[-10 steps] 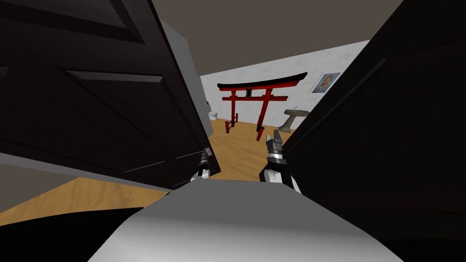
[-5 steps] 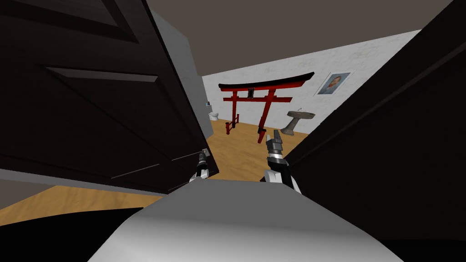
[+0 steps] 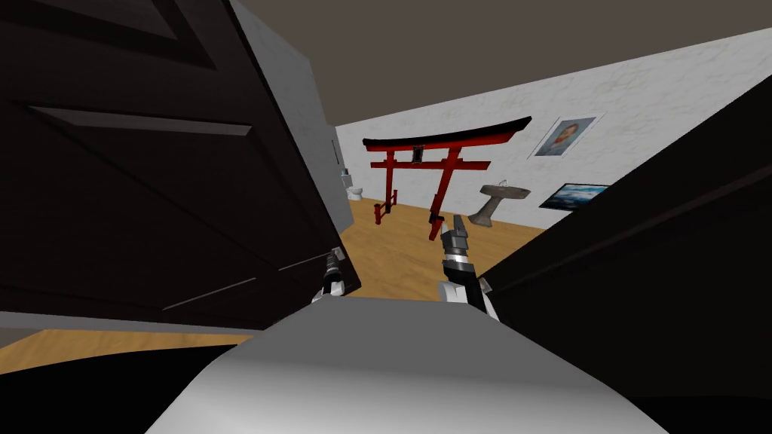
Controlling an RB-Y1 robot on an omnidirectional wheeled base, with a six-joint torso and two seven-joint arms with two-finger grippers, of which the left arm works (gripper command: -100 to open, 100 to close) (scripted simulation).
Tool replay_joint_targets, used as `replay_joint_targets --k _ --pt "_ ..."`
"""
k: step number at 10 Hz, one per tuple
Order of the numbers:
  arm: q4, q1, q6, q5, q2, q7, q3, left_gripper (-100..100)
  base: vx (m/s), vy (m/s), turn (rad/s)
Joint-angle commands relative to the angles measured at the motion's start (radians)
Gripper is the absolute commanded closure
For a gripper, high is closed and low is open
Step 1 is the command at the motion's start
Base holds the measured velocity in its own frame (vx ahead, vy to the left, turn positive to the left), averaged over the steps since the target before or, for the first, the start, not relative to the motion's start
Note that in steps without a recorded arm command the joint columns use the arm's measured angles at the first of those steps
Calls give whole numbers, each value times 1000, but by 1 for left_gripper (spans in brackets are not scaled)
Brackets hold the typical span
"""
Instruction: Push the door open
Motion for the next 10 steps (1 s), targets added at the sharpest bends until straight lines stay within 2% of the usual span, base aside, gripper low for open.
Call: replay_joint_targets --k 1,7,8,9,10 --pt "13 -10 -10 10 10 -7 18 100 192 -24 51" --pt "10 -4 -10 42 22 -30 85 100 217 -3 47" --pt "10 -3 -11 46 23 -33 94 100 176 32 36" --pt "8 3 -8 45 21 -32 91 100 76 28 21" --pt "7 4 -10 54 26 -38 112 100 149 25 29"
